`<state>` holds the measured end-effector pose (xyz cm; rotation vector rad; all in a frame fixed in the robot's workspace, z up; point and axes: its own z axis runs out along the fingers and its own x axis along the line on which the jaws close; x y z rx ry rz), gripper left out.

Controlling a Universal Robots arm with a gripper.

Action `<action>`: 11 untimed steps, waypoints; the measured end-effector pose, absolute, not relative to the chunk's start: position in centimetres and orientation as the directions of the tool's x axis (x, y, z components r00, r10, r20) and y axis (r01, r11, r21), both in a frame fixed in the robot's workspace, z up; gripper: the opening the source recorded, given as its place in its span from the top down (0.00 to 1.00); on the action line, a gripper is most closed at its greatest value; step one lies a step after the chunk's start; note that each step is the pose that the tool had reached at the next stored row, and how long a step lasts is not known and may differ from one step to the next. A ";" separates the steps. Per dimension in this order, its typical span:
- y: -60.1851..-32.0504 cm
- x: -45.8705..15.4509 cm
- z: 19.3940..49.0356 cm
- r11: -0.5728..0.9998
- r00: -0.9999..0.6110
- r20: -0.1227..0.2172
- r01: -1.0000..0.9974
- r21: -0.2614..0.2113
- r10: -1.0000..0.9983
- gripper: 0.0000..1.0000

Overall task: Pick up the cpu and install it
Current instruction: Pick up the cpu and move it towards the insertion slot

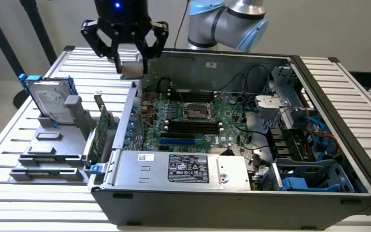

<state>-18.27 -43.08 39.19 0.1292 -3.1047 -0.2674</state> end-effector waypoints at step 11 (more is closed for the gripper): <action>-40.5 -13.9 38.3 0.982 -0.996 0.016 -0.081 0.171 -0.084 0.45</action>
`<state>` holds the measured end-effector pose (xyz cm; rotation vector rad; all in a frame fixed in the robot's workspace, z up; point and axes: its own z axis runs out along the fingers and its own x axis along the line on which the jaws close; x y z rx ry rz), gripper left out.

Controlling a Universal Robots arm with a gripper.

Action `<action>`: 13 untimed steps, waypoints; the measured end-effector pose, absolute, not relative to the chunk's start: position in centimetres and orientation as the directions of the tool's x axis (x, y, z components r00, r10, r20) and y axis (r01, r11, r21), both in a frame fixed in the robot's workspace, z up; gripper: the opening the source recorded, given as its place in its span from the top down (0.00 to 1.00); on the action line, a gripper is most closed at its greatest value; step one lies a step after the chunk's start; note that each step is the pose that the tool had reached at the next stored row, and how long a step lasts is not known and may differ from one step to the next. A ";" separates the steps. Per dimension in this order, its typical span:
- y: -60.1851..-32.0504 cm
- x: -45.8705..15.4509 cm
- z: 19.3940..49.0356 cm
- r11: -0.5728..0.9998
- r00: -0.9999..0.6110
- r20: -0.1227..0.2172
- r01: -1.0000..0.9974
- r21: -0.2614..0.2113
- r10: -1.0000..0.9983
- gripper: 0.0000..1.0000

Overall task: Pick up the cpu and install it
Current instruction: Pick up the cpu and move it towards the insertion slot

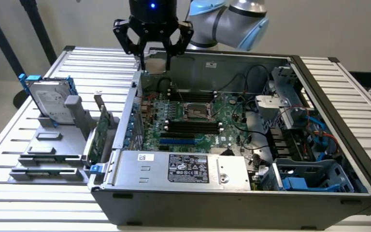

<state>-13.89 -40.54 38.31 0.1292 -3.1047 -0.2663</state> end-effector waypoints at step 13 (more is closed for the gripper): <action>-39.4 -8.0 36.1 0.982 -0.996 0.016 -0.080 0.171 -0.084 0.45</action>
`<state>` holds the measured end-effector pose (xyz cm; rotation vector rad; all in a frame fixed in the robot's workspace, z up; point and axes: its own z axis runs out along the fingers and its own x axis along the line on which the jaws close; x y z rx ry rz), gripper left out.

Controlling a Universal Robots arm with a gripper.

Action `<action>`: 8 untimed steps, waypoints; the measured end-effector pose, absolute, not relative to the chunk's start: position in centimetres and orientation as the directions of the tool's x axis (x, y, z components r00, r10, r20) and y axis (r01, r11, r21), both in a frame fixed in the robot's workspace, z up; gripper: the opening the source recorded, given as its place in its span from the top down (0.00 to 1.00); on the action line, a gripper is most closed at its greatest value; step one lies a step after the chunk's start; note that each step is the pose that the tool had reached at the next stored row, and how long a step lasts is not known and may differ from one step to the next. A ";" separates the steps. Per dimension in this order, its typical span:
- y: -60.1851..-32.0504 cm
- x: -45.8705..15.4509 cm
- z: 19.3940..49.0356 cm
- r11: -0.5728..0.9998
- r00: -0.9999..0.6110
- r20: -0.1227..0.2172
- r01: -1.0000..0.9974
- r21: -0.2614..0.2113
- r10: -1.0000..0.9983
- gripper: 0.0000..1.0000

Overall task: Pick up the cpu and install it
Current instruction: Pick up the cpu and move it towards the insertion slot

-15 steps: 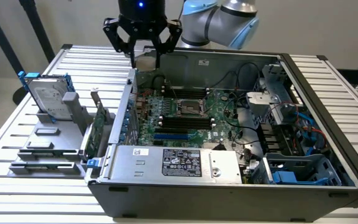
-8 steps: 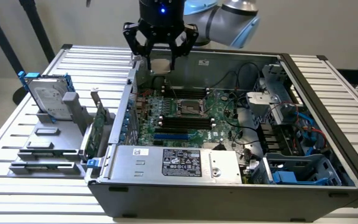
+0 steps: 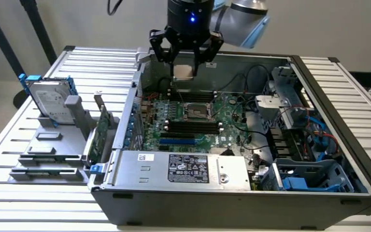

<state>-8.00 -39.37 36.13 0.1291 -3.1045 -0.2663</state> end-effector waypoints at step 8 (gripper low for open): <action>-37.4 -4.7 34.8 0.983 -0.996 0.016 -0.081 0.168 -0.084 0.45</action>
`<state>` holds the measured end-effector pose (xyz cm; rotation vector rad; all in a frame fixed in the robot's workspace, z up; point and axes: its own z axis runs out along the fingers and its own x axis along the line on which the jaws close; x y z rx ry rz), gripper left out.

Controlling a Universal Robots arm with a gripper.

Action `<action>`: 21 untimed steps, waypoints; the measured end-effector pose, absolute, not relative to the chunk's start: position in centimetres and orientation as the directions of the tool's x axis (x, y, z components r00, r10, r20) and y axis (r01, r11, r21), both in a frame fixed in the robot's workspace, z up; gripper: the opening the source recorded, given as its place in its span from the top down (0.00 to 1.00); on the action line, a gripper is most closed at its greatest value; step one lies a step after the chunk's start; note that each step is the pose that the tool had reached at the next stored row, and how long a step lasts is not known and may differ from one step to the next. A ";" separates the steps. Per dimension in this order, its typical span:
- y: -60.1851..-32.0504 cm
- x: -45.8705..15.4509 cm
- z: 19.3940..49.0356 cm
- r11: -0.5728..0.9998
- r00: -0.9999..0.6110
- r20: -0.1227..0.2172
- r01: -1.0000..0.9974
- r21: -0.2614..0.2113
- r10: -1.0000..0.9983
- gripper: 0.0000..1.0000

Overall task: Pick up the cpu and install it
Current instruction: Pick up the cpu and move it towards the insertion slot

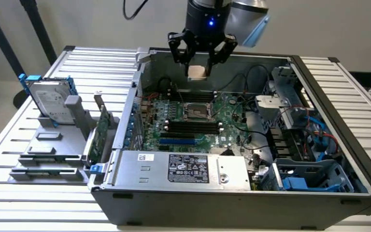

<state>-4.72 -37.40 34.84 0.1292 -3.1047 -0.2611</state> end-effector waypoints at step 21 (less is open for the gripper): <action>-33.1 -3.2 31.8 0.990 -0.997 0.019 -0.066 0.126 -0.069 0.45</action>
